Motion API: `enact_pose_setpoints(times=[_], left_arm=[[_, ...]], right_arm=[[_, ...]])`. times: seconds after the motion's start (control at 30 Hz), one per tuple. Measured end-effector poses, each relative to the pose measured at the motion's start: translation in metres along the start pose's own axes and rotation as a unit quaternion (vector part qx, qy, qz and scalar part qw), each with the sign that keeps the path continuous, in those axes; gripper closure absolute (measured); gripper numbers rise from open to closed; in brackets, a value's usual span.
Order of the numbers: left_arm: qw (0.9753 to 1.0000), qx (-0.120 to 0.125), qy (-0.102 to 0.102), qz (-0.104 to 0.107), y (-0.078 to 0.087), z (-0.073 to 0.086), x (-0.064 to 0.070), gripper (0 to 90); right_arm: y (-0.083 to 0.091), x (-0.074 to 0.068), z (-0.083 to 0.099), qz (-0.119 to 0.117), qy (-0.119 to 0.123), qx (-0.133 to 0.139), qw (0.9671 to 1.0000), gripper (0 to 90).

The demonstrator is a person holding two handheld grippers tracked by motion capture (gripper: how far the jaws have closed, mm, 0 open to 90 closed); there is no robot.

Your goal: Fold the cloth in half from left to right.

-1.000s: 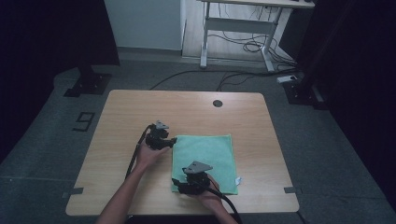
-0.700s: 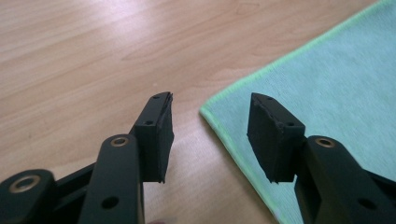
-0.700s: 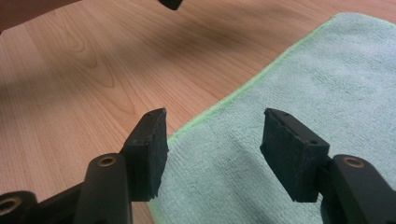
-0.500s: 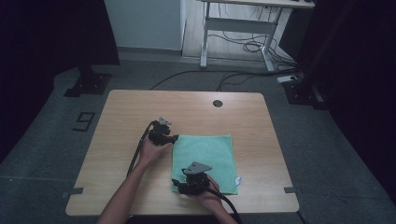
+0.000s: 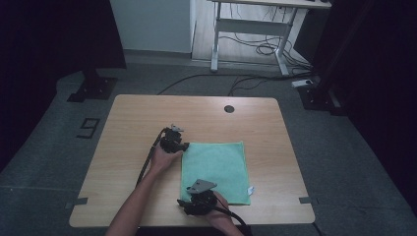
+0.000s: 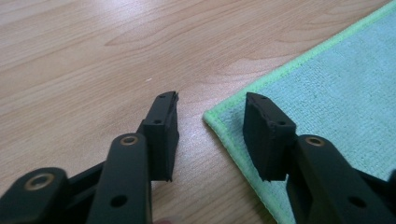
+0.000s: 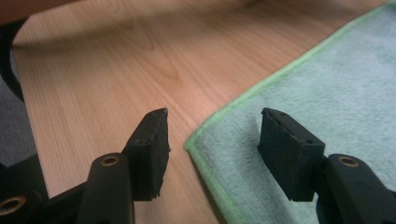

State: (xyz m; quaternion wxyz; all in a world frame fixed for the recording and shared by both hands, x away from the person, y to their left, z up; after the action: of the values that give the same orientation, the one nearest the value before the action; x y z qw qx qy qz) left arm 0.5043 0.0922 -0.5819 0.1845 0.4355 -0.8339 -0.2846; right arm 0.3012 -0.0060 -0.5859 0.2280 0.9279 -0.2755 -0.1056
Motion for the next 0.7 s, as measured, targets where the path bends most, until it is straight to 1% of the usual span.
enact_pose_setpoints(times=[0.03, 0.07, 0.1, 0.13, 0.2, 0.23, 0.27, 0.3, 0.37, 0.4, 0.43, 0.47, 0.5, 0.53, 0.57, 0.6, 0.63, 0.67, 0.7], left_arm=[[1.0000, 0.001, -0.002, 0.000, 0.000, 0.000, 0.000, 57.0], [1.0000, 0.003, -0.002, -0.001, -0.001, 0.000, 0.001, 59.7], [1.0000, 0.005, -0.008, -0.002, -0.002, 0.000, 0.002, 61.1], [0.9999, 0.007, -0.009, -0.001, -0.003, -0.001, 0.004, 63.1], [0.9999, 0.007, -0.012, 0.002, -0.003, -0.001, 0.005, 69.0], [0.9999, 0.006, -0.013, 0.004, -0.003, -0.001, 0.006, 69.0], [0.9999, 0.005, -0.012, 0.011, -0.003, -0.001, 0.008, 76.7], [0.9998, 0.004, -0.011, 0.014, -0.003, -0.001, 0.009, 78.8], [0.9998, 0.003, -0.011, 0.017, -0.003, -0.001, 0.010, 84.3], [0.9998, 0.003, -0.011, 0.017, -0.003, -0.001, 0.010, 85.9], [0.9998, 0.003, -0.014, 0.014, -0.002, -0.001, 0.011, 87.0], [0.9998, 0.002, -0.015, 0.016, -0.002, -0.001, 0.012, 87.0], [0.9997, 0.001, -0.011, 0.022, 0.000, -0.001, 0.012, 87.4], [0.9997, 0.001, -0.011, 0.022, 0.000, -0.001, 0.012, 87.5], [0.9995, 0.004, -0.008, 0.028, 0.005, -0.004, 0.012, 87.7], [0.9995, 0.004, -0.008, 0.028, 0.005, -0.004, 0.012, 87.8], [0.9995, 0.009, -0.009, 0.028, 0.010, -0.008, 0.011, 87.8], [0.9996, 0.013, -0.006, 0.026, 0.016, -0.012, 0.010, 87.8], [0.9995, 0.014, -0.005, 0.027, 0.021, -0.015, 0.009, 87.8]], right_arm=[[0.000, -0.001, 0.001, 0.000, 0.002, -0.002, 1.0000, 42.4], [-0.001, -0.001, 0.003, 0.004, 0.006, -0.010, 0.9999, 42.3], [-0.001, -0.001, 0.003, 0.004, 0.007, -0.012, 0.9999, 42.5], [-0.001, -0.001, 0.003, 0.005, 0.007, -0.011, 0.9999, 43.3], [-0.001, 0.000, 0.004, 0.013, 0.010, -0.011, 0.9998, 48.3], [-0.001, 0.000, 0.004, 0.013, 0.010, -0.011, 0.9998, 48.3], [0.000, 0.001, 0.004, 0.029, 0.020, -0.015, 0.9993, 56.3], [0.000, 0.002, 0.003, 0.033, 0.019, -0.016, 0.9991, 58.7], [0.000, 0.003, 0.003, 0.045, 0.017, -0.016, 0.9987, 67.3], [0.000, 0.003, 0.003, 0.045, 0.017, -0.016, 0.9987, 67.3], [0.001, 0.005, 0.003, 0.057, 0.015, -0.013, 0.9982, 76.6], [0.001, 0.005, 0.003, 0.057, 0.015, -0.013, 0.9982, 76.6], [0.002, 0.008, 0.003, 0.061, 0.005, -0.010, 0.9981, 81.3], [0.002, 0.008, 0.003, 0.061, 0.005, -0.010, 0.9981, 81.3], [0.004, 0.008, 0.001, 0.062, -0.002, 0.000, 0.9981, 83.1], [0.004, 0.008, 0.001, 0.062, -0.002, 0.000, 0.9981, 83.1], [0.005, 0.008, 0.000, 0.062, -0.002, 0.005, 0.9981, 83.3], [0.008, 0.006, -0.007, 0.059, -0.008, 0.021, 0.9980, 83.4], [0.009, 0.005, -0.009, 0.060, -0.007, 0.026, 0.9979, 83.4]])
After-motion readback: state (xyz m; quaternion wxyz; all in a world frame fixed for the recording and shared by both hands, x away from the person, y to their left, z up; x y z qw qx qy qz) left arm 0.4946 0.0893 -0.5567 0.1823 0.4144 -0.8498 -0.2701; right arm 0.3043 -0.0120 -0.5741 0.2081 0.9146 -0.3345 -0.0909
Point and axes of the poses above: each handheld gripper's, and its own axes: y roughly backward along the jaws, z roughly out of its underside, x roughly to its right, the point moved 6 cm from there along -y, roughly forward along the jaws, and after that the axes turned 9 degrees about x, right-handed, at the moved point
